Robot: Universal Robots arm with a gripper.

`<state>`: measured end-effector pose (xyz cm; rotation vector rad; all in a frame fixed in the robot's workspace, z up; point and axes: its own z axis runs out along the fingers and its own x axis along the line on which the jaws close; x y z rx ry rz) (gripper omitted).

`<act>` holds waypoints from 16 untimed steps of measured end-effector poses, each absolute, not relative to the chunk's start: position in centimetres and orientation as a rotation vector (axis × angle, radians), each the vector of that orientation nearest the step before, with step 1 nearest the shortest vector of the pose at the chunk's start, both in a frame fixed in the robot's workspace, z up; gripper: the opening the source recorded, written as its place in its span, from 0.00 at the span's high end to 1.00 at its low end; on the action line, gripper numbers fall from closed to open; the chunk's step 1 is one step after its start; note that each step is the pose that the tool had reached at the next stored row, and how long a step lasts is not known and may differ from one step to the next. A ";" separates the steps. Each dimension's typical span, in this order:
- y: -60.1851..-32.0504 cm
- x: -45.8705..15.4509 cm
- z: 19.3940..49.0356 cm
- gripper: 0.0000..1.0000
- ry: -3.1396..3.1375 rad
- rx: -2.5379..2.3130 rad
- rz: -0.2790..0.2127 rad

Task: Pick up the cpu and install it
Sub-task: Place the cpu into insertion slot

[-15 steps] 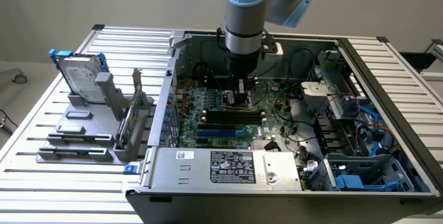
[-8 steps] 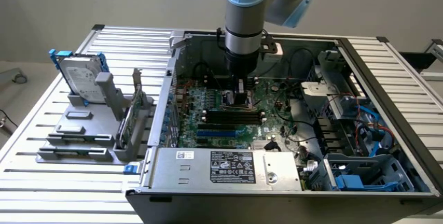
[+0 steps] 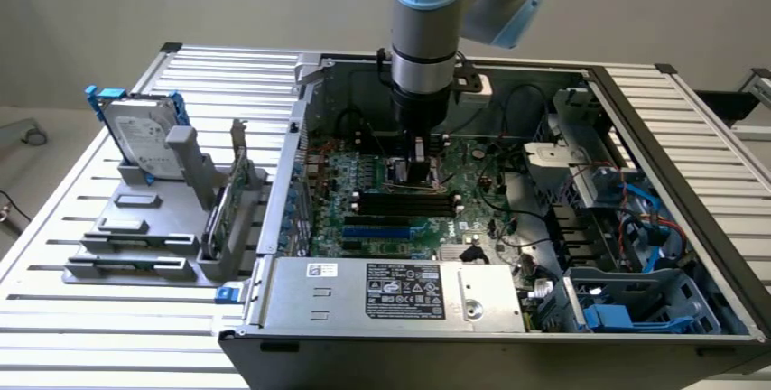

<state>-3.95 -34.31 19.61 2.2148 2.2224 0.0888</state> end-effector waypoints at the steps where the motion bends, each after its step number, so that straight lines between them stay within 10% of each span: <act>1: -34.3 -4.0 19.6 0.45 2.222 2.215 0.089; 16: -34.2 -4.0 19.4 0.45 2.220 2.212 0.093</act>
